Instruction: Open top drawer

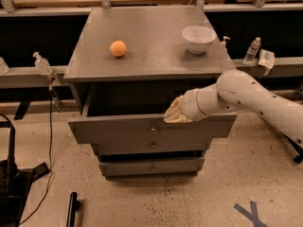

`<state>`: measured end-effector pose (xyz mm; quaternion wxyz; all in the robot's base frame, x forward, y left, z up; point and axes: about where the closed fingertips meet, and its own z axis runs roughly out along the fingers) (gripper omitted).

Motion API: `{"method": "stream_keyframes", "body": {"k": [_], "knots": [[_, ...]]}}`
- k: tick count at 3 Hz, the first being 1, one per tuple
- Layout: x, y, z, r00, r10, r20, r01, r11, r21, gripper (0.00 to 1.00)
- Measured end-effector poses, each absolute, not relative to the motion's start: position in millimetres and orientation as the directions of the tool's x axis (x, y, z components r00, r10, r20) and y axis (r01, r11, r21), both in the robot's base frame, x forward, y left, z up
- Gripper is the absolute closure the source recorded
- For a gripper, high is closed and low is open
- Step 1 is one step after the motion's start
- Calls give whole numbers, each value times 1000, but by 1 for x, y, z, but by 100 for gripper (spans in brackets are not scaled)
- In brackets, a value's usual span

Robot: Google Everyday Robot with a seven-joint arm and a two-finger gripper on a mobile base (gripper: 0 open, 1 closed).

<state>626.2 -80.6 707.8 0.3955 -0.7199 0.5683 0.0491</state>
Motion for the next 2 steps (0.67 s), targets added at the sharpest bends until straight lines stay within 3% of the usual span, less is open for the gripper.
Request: {"method": "stream_keyframes", "body": {"k": [1,2], "knots": [[592,-86,727,386,-746,-543,-861,-80,-502,46],[578,-89,737,400,-733,-551,-860,-92,-502,45]]}}
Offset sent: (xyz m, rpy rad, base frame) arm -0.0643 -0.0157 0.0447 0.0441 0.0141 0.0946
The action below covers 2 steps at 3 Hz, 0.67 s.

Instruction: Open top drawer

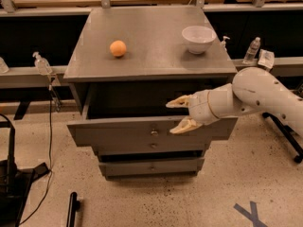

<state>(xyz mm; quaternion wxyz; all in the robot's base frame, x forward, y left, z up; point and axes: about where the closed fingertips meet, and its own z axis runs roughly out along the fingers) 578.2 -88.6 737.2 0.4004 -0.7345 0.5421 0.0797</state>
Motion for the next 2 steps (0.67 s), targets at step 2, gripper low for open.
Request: {"method": "stream_keyframes", "body": {"k": [2], "knots": [[618,-90,754,366,-765,-529,-859,-60,-509,94]]}}
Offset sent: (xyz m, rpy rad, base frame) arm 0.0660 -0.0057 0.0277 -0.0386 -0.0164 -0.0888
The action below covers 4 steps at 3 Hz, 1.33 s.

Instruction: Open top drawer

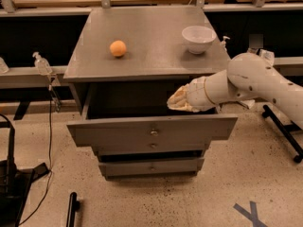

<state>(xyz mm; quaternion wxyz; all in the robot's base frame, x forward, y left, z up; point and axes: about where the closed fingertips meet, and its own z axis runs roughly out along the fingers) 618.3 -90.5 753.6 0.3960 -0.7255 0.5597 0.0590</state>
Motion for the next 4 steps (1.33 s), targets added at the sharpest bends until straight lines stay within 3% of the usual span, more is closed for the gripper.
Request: {"method": "stream_keyframes", "body": {"k": [1,2,4], "knots": [[652,-89,742,290,-817,-498,-887,-35,-460,100],[672,-88,706,185,-843,-505,-932,12,-362,100],[659,-87,662,91,-827,-555,-974,43,-223,100]]}}
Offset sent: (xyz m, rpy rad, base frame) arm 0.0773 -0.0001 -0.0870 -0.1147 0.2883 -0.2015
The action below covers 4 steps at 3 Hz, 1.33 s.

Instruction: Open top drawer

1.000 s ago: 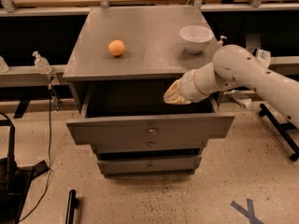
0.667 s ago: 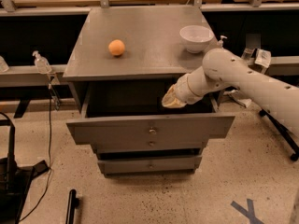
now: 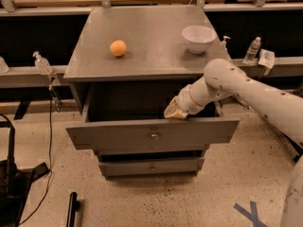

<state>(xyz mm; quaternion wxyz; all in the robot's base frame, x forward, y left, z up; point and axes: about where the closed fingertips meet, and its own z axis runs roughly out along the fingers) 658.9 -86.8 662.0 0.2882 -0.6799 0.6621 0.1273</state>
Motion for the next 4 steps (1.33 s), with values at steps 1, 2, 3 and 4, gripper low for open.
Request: {"method": "stream_keyframes", "body": {"k": [1,2,3,4], "knots": [[632,-96,671,105,-826,-553,-978,16,-209,100],[601,-110,684,113,-830,-547,-980,-3,-197,100],[583,-113,696,136,-826,-547,-979,-28,-200,100],[588,-109,699,146,-821,-552,-973,-19,-229,100]]}}
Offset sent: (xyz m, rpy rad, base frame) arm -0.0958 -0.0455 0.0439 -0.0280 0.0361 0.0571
